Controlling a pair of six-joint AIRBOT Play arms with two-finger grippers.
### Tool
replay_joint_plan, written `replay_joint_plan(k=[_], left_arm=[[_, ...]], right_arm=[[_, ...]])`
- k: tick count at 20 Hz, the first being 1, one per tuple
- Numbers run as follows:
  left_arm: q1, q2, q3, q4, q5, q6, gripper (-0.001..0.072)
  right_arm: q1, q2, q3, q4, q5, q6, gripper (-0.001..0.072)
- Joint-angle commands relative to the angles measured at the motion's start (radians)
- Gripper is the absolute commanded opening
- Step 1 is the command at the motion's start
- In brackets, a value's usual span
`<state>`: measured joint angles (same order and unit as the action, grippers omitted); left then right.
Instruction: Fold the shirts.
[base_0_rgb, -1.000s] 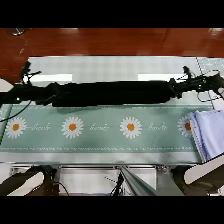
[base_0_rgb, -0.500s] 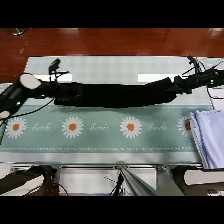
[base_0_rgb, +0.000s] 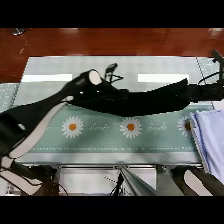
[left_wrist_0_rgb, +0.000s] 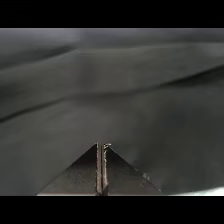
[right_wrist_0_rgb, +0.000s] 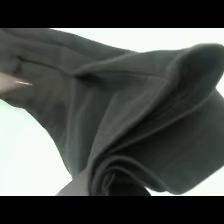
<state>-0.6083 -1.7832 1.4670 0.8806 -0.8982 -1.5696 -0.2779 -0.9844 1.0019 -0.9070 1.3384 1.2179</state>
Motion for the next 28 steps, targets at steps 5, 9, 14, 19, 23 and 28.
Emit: replay_joint_plan(k=[5,9,14,19,23,28], left_arm=[[-0.246,-0.216,0.164,-0.274,-0.082,-0.022,0.0018],[-0.179,-0.18,0.188,-0.314,-0.156,0.014,0.0018],[0.154,0.001,0.186,-0.214,-0.272,0.021,0.0017],[0.463,0.344,0.082,0.174,-0.419,-0.035,0.0019],[0.605,0.767,-0.151,0.304,-0.294,-0.018,0.0018],[0.629,1.213,-0.517,0.336,-0.186,-0.073,0.0018]], right_arm=[[0.001,0.158,-0.024,0.095,0.054,0.012,0.002],[0.002,0.158,-0.024,0.106,0.092,0.027,0.002],[0.015,0.158,-0.024,0.218,0.075,0.027,0.0021],[0.307,0.065,0.019,0.197,-0.091,0.077,0.002],[0.583,-0.194,0.199,0.188,-0.226,0.112,0.0021],[0.774,-0.59,0.495,0.188,-0.293,0.138,0.0021]])
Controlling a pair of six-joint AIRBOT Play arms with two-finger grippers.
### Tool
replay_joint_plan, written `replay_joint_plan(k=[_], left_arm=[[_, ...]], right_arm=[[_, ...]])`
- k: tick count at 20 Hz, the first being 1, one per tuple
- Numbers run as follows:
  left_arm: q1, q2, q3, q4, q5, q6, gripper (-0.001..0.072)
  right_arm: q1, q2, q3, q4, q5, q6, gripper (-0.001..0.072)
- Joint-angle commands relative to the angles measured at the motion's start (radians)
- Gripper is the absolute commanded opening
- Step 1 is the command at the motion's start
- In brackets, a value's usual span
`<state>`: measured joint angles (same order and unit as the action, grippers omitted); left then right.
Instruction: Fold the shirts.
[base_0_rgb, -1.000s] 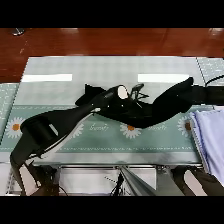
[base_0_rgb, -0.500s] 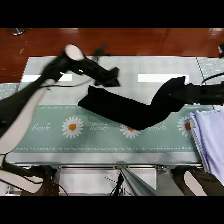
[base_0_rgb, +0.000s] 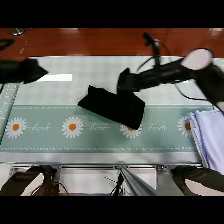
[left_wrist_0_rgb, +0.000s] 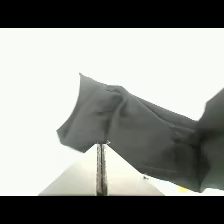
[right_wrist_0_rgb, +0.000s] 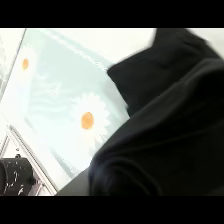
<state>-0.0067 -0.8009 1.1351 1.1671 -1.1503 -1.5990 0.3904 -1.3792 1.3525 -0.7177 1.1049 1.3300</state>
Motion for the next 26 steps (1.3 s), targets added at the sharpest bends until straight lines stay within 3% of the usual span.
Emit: replay_joint_plan(k=[1,7,8,9,10,12,16,18,19,21,23,25,26], left_arm=[[0.027,0.286,-0.248,0.049,0.082,-0.076,0.0018],[0.027,0.379,-0.443,0.045,0.061,-0.116,0.0018],[0.027,0.375,-0.447,0.045,0.062,-0.116,0.0018],[0.027,0.369,-0.449,0.045,0.063,-0.116,0.0018],[0.027,0.362,-0.449,0.045,0.064,-0.116,0.0018],[0.025,0.347,-0.449,0.045,0.07,-0.116,0.0018],[0.025,0.322,-0.449,0.045,0.069,-0.116,0.0018],[0.025,0.32,-0.449,0.045,0.069,-0.116,0.0018],[0.025,0.32,-0.449,0.045,0.069,-0.116,0.0018],[0.025,0.32,-0.449,0.045,0.069,-0.116,0.0019],[0.025,0.32,-0.449,0.045,0.069,-0.116,0.0018],[0.025,0.32,-0.449,0.045,0.069,-0.116,0.0018],[0.025,0.319,-0.449,0.045,0.069,-0.116,0.0019]], right_arm=[[0.122,-0.255,0.186,-0.002,-0.075,0.028,0.0021],[0.172,-0.512,0.389,0.003,-0.076,0.082,0.0022],[0.174,-0.533,0.402,0.01,-0.082,0.084,0.0062],[0.174,-0.545,0.406,0.037,-0.079,0.082,0.0293],[0.174,-0.545,0.406,0.058,-0.062,0.069,0.0619],[0.141,-0.514,0.419,0.039,-0.001,-0.005,0.0623],[-0.063,-0.364,0.482,-0.069,0.309,0.02,0.0613],[-0.159,-0.234,0.453,-0.221,0.449,0.04,0.0613],[-0.193,-0.153,0.391,-0.319,0.454,0.052,0.0613],[-0.254,0.051,0.128,-0.453,0.325,0.101,0.0613],[-0.305,0.276,-0.273,-0.463,0.04,0.245,0.0613],[-0.306,0.444,-0.652,-0.336,-0.29,0.421,0.0613],[-0.291,0.482,-0.786,-0.198,-0.417,0.424,0.0613]])
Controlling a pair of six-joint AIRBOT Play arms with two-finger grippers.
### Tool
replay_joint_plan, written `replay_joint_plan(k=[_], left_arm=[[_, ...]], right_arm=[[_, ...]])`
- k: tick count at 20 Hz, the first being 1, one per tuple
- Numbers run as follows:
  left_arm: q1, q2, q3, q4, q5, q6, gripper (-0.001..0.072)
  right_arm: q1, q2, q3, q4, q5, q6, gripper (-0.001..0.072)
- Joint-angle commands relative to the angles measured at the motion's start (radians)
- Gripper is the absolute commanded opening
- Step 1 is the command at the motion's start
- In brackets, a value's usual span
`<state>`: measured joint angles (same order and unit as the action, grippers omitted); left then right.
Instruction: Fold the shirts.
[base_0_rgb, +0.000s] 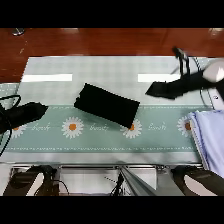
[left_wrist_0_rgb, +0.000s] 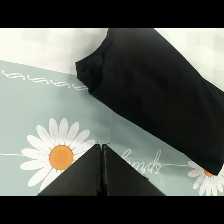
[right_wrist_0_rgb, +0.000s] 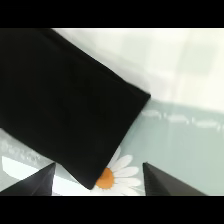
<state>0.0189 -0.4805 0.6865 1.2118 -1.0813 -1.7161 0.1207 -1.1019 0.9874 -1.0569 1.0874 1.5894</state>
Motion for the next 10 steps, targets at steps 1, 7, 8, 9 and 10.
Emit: replay_joint_plan(k=[1,7,8,9,10], left_arm=[[-0.001,-0.001,-0.003,0.0,0.002,0.001,0.0019],[-0.001,-0.001,-0.029,-0.019,0.0,0.001,0.0019],[-0.001,-0.001,-0.033,-0.019,0.0,0.001,0.0019],[-0.001,-0.001,-0.036,-0.019,0.0,0.001,0.0019],[-0.001,-0.001,-0.039,-0.02,0.0,0.001,0.0019]], right_arm=[[0.006,0.207,-0.514,0.282,-0.481,0.115,0.0612],[0.045,-0.083,-0.46,0.407,-0.33,-0.162,0.0613],[0.045,-0.135,-0.432,0.444,-0.314,-0.204,0.0613],[0.046,-0.182,-0.407,0.494,-0.3,-0.247,0.0612],[0.049,-0.22,-0.387,0.548,-0.288,-0.288,0.0613]])
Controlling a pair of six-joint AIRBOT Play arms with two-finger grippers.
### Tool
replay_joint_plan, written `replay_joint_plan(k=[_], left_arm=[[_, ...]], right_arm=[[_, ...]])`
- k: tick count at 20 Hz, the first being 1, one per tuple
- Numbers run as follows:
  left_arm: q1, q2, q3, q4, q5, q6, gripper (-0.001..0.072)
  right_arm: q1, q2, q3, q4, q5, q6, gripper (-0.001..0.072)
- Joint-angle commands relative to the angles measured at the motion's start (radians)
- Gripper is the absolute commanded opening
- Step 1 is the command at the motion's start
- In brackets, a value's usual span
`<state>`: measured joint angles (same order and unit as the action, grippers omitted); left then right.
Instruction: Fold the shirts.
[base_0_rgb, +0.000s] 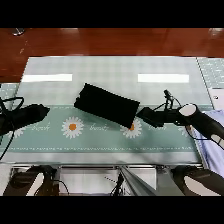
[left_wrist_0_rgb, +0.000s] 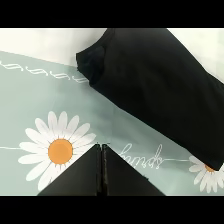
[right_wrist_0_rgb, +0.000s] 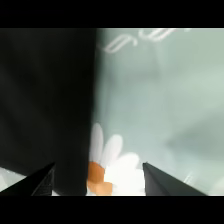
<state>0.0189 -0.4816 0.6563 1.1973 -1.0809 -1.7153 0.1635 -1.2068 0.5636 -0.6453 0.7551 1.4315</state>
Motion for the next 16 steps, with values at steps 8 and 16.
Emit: replay_joint_plan(k=[8,16], left_arm=[[-0.001,0.0,-0.027,-0.016,0.0,0.0,0.0019],[-0.001,0.0,-0.027,-0.016,0.0,0.0,0.0019]], right_arm=[[0.119,-0.303,0.309,0.188,0.105,-0.257,0.0021],[0.035,-0.302,1.096,-0.284,0.468,0.072,0.002]])
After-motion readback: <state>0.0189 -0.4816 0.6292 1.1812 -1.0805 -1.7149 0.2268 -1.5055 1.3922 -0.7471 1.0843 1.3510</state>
